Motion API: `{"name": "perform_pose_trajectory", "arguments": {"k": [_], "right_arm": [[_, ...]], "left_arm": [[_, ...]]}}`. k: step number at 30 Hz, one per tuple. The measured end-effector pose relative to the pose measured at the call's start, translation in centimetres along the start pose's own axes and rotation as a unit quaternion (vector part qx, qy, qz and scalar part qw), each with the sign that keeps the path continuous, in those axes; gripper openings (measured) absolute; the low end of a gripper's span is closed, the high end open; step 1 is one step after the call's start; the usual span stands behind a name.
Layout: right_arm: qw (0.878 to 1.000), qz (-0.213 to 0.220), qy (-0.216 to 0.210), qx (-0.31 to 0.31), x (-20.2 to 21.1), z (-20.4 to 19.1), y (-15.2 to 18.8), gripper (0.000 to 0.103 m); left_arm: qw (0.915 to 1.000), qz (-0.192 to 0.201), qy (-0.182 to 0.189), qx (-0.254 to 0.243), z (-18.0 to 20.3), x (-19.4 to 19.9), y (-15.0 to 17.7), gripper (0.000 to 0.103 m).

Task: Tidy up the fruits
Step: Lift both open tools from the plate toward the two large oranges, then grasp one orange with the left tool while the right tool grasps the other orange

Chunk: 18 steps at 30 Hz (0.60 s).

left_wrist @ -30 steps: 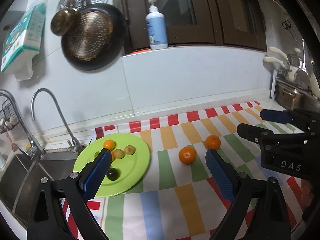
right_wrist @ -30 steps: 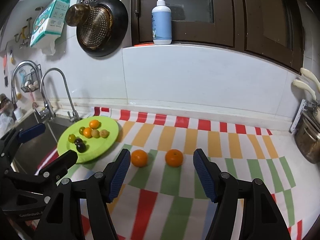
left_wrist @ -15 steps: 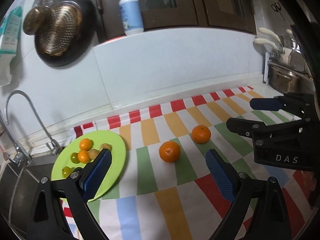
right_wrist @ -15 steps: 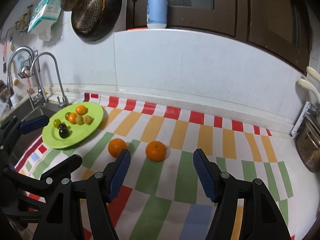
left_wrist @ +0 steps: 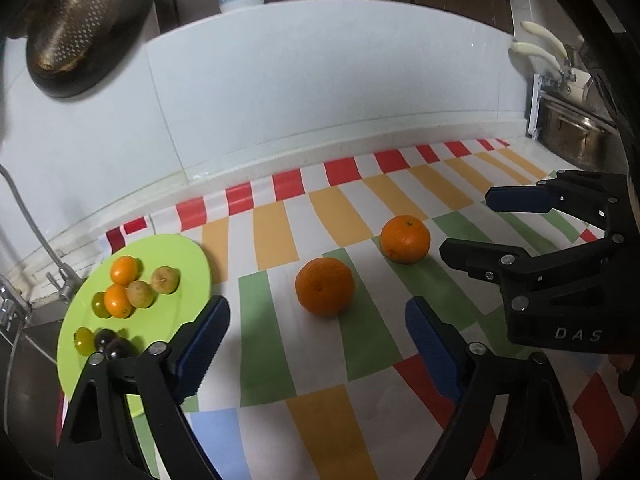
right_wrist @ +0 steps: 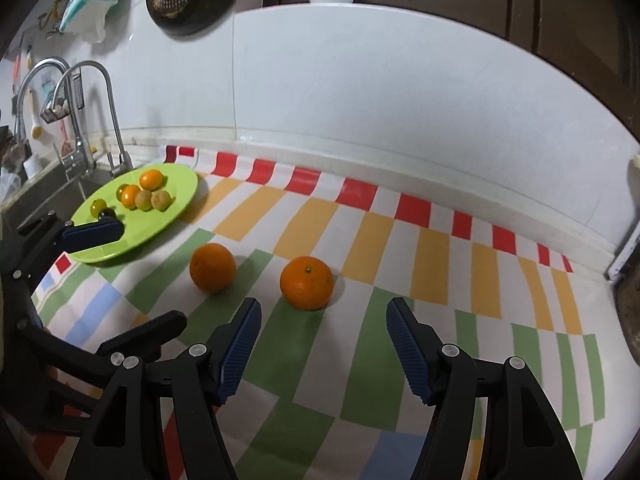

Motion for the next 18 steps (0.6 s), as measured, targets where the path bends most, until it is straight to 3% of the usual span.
{"name": "perform_pose_trajectory", "arguments": {"k": [7, 9, 18], "right_arm": [[1.0, -0.013, -0.01, 0.005, -2.2, 0.1, -1.0, 0.065], [1.0, -0.018, -0.016, 0.007, -2.9, 0.1, -1.3, 0.058], [0.999, -0.039, -0.032, 0.016, -5.0, 0.0, -2.4, 0.05]], "left_arm": [[0.9997, -0.023, 0.003, -0.011, -0.2, -2.3, -0.7, 0.081], [0.9994, -0.031, 0.006, -0.014, -0.2, -2.9, -1.0, 0.079], [0.9987, -0.04, 0.027, -0.014, -0.5, -4.1, -2.1, 0.065]]}}
Point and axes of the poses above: each gripper's, at about its wrist camera, not at the fingertips, and x roughly against the way its jaws point, z to its right, y to its underside, the point moved 2 cm from there along -x, roughly the way its jaws point, and after that the axes turned 15 degrees about -z, right-handed, at the moved point
